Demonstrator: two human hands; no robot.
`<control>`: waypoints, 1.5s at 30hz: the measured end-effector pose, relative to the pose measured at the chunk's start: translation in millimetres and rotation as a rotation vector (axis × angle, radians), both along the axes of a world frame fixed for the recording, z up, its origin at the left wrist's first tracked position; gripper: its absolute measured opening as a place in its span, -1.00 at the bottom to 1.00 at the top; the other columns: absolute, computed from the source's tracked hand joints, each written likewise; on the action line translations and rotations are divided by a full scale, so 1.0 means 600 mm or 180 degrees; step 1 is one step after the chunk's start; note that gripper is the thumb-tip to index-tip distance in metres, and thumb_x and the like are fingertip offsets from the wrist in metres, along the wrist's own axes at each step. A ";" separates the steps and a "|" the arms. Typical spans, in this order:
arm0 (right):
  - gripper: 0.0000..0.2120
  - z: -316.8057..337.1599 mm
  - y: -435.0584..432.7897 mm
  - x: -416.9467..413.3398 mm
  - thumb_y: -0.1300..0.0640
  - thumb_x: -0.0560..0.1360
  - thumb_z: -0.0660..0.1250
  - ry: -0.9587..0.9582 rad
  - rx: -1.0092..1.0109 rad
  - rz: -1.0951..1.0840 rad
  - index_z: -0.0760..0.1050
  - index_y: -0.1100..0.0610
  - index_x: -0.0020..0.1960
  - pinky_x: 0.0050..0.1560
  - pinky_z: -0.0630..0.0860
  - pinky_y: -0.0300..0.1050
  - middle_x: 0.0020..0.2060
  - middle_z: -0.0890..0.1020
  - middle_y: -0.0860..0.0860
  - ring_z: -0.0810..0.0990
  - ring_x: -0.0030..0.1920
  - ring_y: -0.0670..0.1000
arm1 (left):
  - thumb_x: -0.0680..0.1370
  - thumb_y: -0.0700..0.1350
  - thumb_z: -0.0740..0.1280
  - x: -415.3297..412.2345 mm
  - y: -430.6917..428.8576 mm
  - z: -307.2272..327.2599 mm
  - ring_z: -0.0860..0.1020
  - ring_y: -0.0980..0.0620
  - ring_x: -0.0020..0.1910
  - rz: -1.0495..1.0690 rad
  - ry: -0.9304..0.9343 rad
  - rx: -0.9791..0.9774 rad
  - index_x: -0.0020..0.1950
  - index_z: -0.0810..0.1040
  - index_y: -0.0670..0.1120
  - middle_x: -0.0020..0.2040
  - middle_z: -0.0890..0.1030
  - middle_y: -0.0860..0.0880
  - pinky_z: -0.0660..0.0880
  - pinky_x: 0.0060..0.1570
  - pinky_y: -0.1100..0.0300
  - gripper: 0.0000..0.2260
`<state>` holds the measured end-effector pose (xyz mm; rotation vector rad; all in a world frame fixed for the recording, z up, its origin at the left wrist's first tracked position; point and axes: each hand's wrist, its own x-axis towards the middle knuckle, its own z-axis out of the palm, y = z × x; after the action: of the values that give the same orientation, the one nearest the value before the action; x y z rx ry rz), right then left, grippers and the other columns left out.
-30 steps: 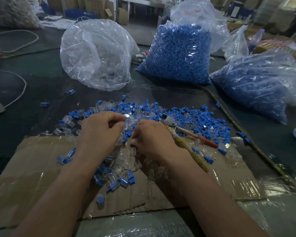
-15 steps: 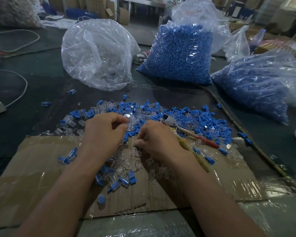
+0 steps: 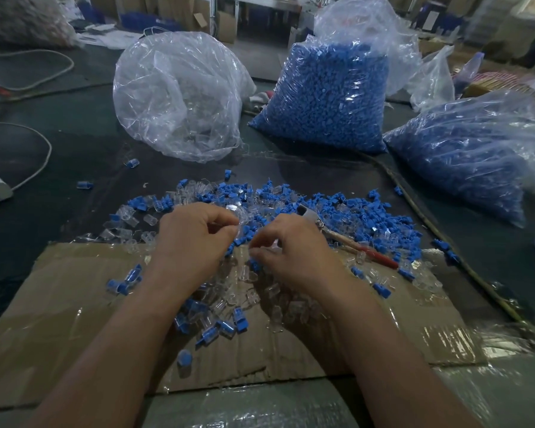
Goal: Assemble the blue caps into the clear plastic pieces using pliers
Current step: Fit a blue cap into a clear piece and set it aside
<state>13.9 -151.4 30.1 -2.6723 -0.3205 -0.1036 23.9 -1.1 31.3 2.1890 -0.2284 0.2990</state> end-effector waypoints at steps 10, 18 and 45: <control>-0.84 -0.006 0.018 -0.003 0.14 0.47 0.34 0.0166 -0.0578 0.0101 0.56 0.01 0.04 -0.05 0.34 -0.20 -0.02 0.46 -0.02 0.37 0.01 -0.05 | 0.37 -0.30 0.44 -0.003 0.004 0.007 0.59 0.23 -0.29 -0.0044 0.0519 -0.0658 -0.25 0.57 0.06 -0.27 0.62 0.10 0.47 -0.35 0.46 -0.76; -0.65 0.004 -0.009 -0.003 0.09 0.40 0.43 0.0499 -0.0422 0.0027 0.51 -0.03 0.18 0.02 0.33 -0.19 0.10 0.45 -0.05 0.40 0.11 -0.04 | 0.46 -0.25 0.37 -0.001 0.005 0.005 0.48 0.32 -0.14 -0.0236 0.0584 -0.0508 -0.03 0.57 0.07 -0.19 0.48 0.29 0.43 -0.06 0.25 -0.78; -0.86 0.011 -0.020 -0.005 0.04 0.46 0.35 0.0161 -0.0198 -0.0114 0.59 -0.02 0.01 -0.11 0.34 -0.21 -0.25 0.37 -0.20 0.36 -0.17 -0.17 | 0.46 -0.34 0.34 -0.003 0.001 0.014 0.59 0.09 -0.48 -0.0321 0.1311 -0.1554 -0.22 0.54 -0.18 -0.45 0.62 -0.02 0.52 -0.47 0.33 -0.90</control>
<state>10.9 -163.5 36.9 -2.7380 -0.2640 -0.0376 22.2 -0.8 39.8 1.6999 -0.0280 -0.1455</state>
